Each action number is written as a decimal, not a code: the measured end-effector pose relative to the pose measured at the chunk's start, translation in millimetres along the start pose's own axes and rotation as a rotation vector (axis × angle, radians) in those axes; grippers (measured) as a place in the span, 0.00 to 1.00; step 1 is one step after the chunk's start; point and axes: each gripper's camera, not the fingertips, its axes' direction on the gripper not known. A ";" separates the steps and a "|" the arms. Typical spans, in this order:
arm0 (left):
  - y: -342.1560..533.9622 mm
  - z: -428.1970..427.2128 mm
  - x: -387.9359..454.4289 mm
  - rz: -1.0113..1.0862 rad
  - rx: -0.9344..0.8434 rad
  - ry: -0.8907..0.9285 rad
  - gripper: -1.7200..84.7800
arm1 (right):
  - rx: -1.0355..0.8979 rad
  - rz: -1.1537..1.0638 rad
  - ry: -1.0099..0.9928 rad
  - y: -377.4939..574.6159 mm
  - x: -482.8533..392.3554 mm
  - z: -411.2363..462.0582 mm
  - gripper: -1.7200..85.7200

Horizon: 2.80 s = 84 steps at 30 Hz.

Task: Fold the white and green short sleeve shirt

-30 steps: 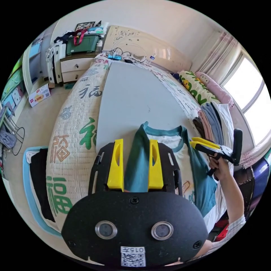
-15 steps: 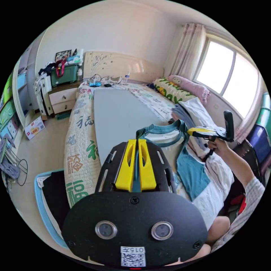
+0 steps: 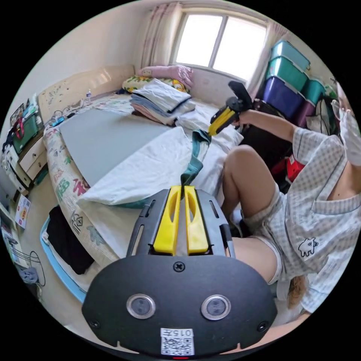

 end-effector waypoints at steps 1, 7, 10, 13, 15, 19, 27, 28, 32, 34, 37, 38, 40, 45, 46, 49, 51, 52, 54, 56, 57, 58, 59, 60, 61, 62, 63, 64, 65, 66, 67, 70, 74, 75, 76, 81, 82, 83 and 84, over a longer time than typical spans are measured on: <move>5.7 5.4 9.3 0.025 -0.036 0.000 0.03 | -0.045 -0.025 0.017 -1.3 -13.4 6.5 0.01; 43.4 35.0 36.5 0.053 -0.133 -0.061 0.05 | -0.150 -0.007 0.009 29.1 -69.7 61.5 0.04; 75.1 44.2 37.2 0.030 -0.107 -0.037 0.08 | -0.084 0.120 -0.078 75.4 -79.3 88.8 0.09; 121.5 42.4 24.1 -0.114 0.051 0.007 0.09 | 0.133 0.253 -0.084 138.4 -93.0 102.7 0.08; 137.8 36.2 14.3 -0.209 0.108 0.050 0.09 | 0.311 0.359 -0.122 180.1 -99.3 112.1 0.06; 147.4 17.5 10.8 -0.263 0.323 -0.029 0.08 | 0.625 0.563 -0.244 261.2 -102.1 143.4 0.05; 132.4 31.0 3.4 -0.425 0.496 -0.064 0.07 | 0.772 0.678 -0.218 315.7 -127.8 160.0 0.06; 128.0 32.5 8.4 -0.424 0.512 -0.106 0.08 | 0.787 0.673 -0.206 320.6 -134.6 160.4 0.07; 109.6 44.8 22.2 -0.386 0.481 -0.184 0.08 | 0.839 0.654 -0.170 334.3 -156.0 162.1 0.08; 97.5 59.7 27.2 -0.345 0.429 -0.179 0.08 | 0.868 0.644 -0.208 342.5 -164.1 166.3 0.08; 85.3 77.3 29.3 -0.299 0.360 -0.183 0.08 | 0.875 0.641 -0.217 347.1 -171.3 172.0 0.08; 84.0 80.1 28.5 -0.300 0.350 -0.180 0.08 | 0.868 0.641 -0.214 347.0 -172.5 173.8 0.08; 81.4 90.4 22.2 -0.324 0.311 -0.137 0.08 | 0.838 0.633 -0.215 346.1 -176.5 181.2 0.08; 78.7 104.3 19.3 -0.326 0.245 -0.124 0.08 | 0.825 0.634 -0.245 350.5 -180.0 189.0 0.07; 78.1 107.2 19.5 -0.322 0.231 -0.123 0.08 | 0.822 0.640 -0.248 351.6 -180.9 190.1 0.06; 77.0 112.2 19.5 -0.312 0.211 -0.115 0.08 | 0.742 0.625 -0.270 345.4 -180.3 192.5 0.03; 76.0 113.6 19.9 -0.301 0.211 -0.101 0.08 | 0.625 0.608 -0.282 333.9 -175.6 182.6 0.03; 75.3 113.6 21.2 -0.288 0.222 -0.091 0.08 | 0.561 0.573 -0.252 324.4 -174.3 166.4 0.02; 73.6 113.1 24.3 -0.262 0.242 -0.075 0.08 | 0.467 0.514 -0.131 306.3 -172.7 125.2 0.02; 71.3 112.8 27.1 -0.236 0.256 -0.060 0.08 | 0.432 0.505 0.001 289.1 -167.9 73.1 0.02; 70.2 112.7 28.1 -0.222 0.263 -0.053 0.08 | 0.419 0.481 0.070 276.0 -165.3 37.2 0.02; 69.4 112.2 28.2 -0.217 0.270 -0.048 0.08 | 0.401 0.450 0.124 261.6 -163.7 4.0 0.02; 69.1 111.6 27.9 -0.216 0.275 -0.045 0.08 | 0.390 0.439 0.146 254.2 -163.0 -11.1 0.02; 68.8 109.6 26.9 -0.218 0.292 -0.036 0.08 | 0.371 0.426 0.183 239.7 -162.6 -38.8 0.02; 68.7 106.3 25.8 -0.222 0.315 -0.024 0.08 | 0.378 0.420 0.216 226.7 -164.1 -64.2 0.02; 68.8 104.3 25.3 -0.223 0.329 -0.019 0.08 | 0.391 0.414 0.229 221.2 -165.9 -75.3 0.02; 69.3 100.0 24.6 -0.227 0.355 -0.010 0.08 | 0.426 0.397 0.248 211.0 -170.5 -94.0 0.02; 70.0 95.6 24.4 -0.228 0.380 -0.004 0.07 | 0.454 0.368 0.270 200.6 -175.9 -107.3 0.03; 70.4 93.5 24.5 -0.227 0.391 -0.002 0.07 | 0.459 0.354 0.285 195.0 -178.3 -111.7 0.03; 71.3 89.1 25.0 -0.226 0.412 -0.002 0.08 | 0.456 0.335 0.320 183.5 -181.7 -116.5 0.03; 72.1 84.8 25.5 -0.223 0.430 -0.007 0.08 | 0.442 0.314 0.361 172.8 -183.7 -116.5 0.04; 75.5 74.0 23.6 -0.235 0.456 -0.044 0.08 | 0.440 0.330 0.474 163.0 -173.1 -100.2 0.08; 83.2 56.1 8.4 -0.325 0.436 -0.079 0.12 | 0.501 0.447 0.415 185.7 -124.4 -54.1 0.09; 85.6 48.0 2.1 -0.366 0.411 -0.114 0.13 | 0.502 0.479 0.375 195.4 -105.2 -31.7 0.10; 89.0 39.7 -5.2 -0.426 0.381 -0.172 0.14 | 0.506 0.528 0.340 207.0 -85.4 -7.5 0.11; 102.7 9.0 -46.0 -0.729 0.273 -0.386 0.15 | 0.599 0.795 0.091 261.9 -3.1 96.0 0.14; 102.0 1.9 -55.5 -0.763 0.283 -0.409 0.15 | 0.585 0.842 0.032 266.8 14.2 121.8 0.15; 101.0 -0.9 -60.3 -0.772 0.290 -0.414 0.15 | 0.569 0.866 0.014 267.7 21.8 133.6 0.16; 99.2 -4.0 -71.6 -0.800 0.305 -0.416 0.16 | 0.539 0.918 0.001 268.0 35.4 154.9 0.18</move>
